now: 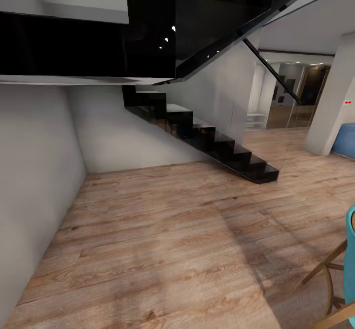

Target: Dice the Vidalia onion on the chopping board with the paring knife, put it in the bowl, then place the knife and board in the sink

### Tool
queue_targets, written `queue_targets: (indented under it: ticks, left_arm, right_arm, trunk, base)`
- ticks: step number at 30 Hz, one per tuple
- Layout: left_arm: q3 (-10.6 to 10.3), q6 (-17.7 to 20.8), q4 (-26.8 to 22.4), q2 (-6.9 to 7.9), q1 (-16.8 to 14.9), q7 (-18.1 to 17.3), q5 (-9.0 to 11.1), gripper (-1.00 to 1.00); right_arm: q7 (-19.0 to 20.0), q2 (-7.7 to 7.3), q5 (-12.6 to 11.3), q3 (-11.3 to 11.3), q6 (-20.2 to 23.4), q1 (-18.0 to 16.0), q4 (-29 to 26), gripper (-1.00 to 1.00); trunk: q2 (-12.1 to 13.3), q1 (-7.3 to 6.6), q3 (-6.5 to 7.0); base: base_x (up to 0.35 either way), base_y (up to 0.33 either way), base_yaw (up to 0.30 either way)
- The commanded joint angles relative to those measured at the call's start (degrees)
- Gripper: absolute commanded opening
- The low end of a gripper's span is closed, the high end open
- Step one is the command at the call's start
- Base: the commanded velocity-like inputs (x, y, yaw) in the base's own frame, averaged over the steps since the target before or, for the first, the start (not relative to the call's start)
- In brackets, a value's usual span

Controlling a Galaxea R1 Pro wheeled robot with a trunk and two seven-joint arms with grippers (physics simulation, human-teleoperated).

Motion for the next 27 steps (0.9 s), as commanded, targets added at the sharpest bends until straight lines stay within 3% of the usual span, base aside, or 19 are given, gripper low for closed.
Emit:
queue_targets:
  ticks: [1, 7, 27]
  left_arm:
    - [-0.1, 0.0, -0.3, -0.17, 0.0, 0.1, -0.3, 1.00]
    - [0.0, -0.1, -0.6, 0.09, 0.0, 0.1, -0.3, 1.00]
    - [0.1, -0.1, -0.6, 0.99, 0.0, 0.1, -0.3, 1.00]
  right_arm:
    - [-0.1, 0.33, -0.2, 0.0, 0.3, -0.1, -0.3, 1.00]
    - [-0.2, 1.24, -0.2, 0.1, -0.2, -0.1, -1.9, 1.00]
    - [-0.2, 1.32, -0.2, 0.1, -6.6, -0.1, -3.4, 1.00]
  trunk:
    - [0.0, 0.00, -0.03]
    - [0.0, 0.00, -0.03]
    - [0.0, 0.00, -0.03]
  base:
    - [0.000, 0.000, 0.000]
    - [0.000, 0.000, 0.000]
    - [0.000, 0.000, 0.000]
